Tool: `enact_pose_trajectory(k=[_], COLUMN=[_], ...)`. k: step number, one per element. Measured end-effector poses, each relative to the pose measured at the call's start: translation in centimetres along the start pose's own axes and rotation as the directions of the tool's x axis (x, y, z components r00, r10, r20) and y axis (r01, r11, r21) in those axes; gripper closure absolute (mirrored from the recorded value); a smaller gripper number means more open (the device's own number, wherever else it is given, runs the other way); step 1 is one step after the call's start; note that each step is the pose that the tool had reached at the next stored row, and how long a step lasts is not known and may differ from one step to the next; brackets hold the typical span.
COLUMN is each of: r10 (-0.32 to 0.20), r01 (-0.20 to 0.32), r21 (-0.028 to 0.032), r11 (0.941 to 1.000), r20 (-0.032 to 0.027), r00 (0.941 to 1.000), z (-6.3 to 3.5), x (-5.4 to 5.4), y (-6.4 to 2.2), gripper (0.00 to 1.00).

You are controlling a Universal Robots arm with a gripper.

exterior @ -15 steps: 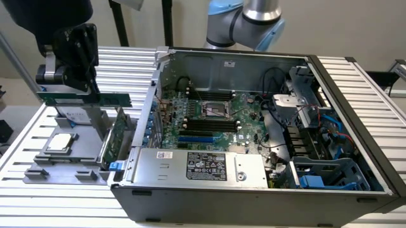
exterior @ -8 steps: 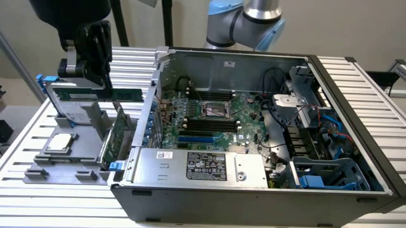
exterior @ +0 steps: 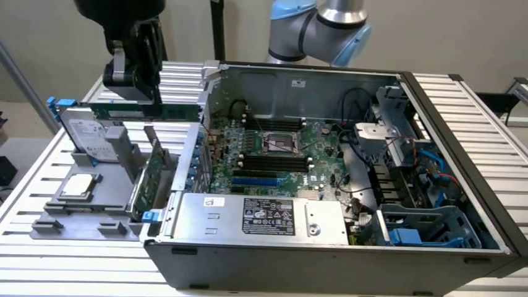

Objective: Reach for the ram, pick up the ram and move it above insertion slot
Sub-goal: 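Pick up the ram and move it above insertion slot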

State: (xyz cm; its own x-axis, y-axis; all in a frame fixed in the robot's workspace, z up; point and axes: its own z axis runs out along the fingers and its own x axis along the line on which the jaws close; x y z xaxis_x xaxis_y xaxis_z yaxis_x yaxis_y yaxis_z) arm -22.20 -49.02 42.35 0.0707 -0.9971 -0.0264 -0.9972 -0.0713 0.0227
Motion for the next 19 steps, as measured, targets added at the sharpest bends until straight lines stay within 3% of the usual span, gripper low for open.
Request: enact_pose_trajectory(k=[7,19], r10=[0.0,0.0], r01=[0.0,0.0], r21=[0.0,-0.0002], r11=[1.0,1.0], r20=[0.0,0.0003], r00=[1.0,1.0], z=[0.0,-0.06], x=[-1.5,-1.7], y=[-1.77,-7.28], gripper=[0.86,0.86])
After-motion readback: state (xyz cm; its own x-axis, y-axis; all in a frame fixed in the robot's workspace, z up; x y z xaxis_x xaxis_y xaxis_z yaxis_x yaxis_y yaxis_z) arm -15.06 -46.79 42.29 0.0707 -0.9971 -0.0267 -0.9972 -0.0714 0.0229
